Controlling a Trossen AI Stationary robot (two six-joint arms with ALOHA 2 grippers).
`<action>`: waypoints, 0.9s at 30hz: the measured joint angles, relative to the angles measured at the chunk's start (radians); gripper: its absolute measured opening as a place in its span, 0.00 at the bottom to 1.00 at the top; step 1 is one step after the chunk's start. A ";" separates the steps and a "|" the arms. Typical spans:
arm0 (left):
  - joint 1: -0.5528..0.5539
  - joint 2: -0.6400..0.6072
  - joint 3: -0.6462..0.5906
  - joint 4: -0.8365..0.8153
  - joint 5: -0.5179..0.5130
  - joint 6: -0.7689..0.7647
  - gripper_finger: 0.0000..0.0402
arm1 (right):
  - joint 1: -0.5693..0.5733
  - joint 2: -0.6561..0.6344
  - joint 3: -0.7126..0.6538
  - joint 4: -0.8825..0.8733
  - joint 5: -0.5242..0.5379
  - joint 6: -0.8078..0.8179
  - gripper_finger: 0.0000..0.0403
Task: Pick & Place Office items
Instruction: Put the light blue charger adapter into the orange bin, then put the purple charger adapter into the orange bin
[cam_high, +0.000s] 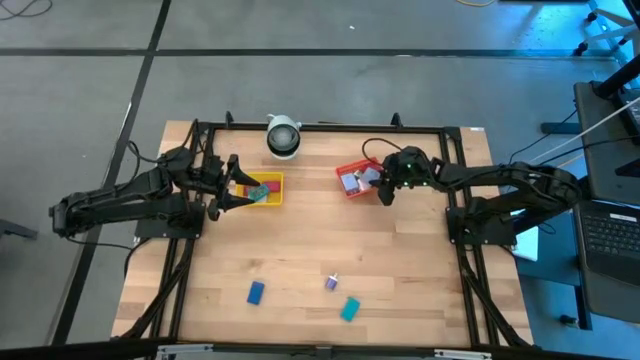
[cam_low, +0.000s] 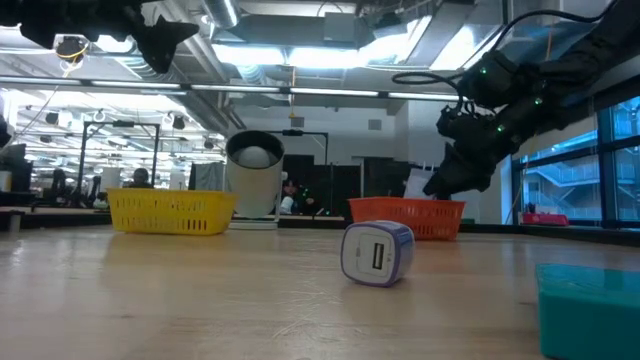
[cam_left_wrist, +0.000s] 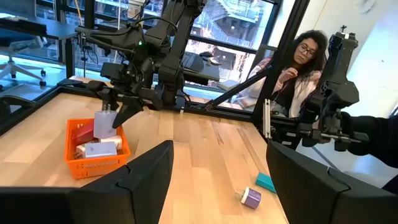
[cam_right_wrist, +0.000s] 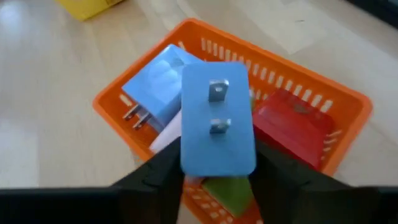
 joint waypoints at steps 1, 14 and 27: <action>0.000 0.000 0.000 0.000 0.000 0.000 0.63 | 0.000 -0.001 0.002 -0.005 0.007 0.001 0.45; 0.000 0.000 0.000 -0.031 0.001 -0.009 0.63 | 0.000 -0.003 0.147 -0.119 -0.009 -0.035 0.61; -0.001 0.048 0.000 -0.032 0.009 -0.061 0.63 | 0.021 -0.003 0.237 -0.176 -0.092 -0.079 0.59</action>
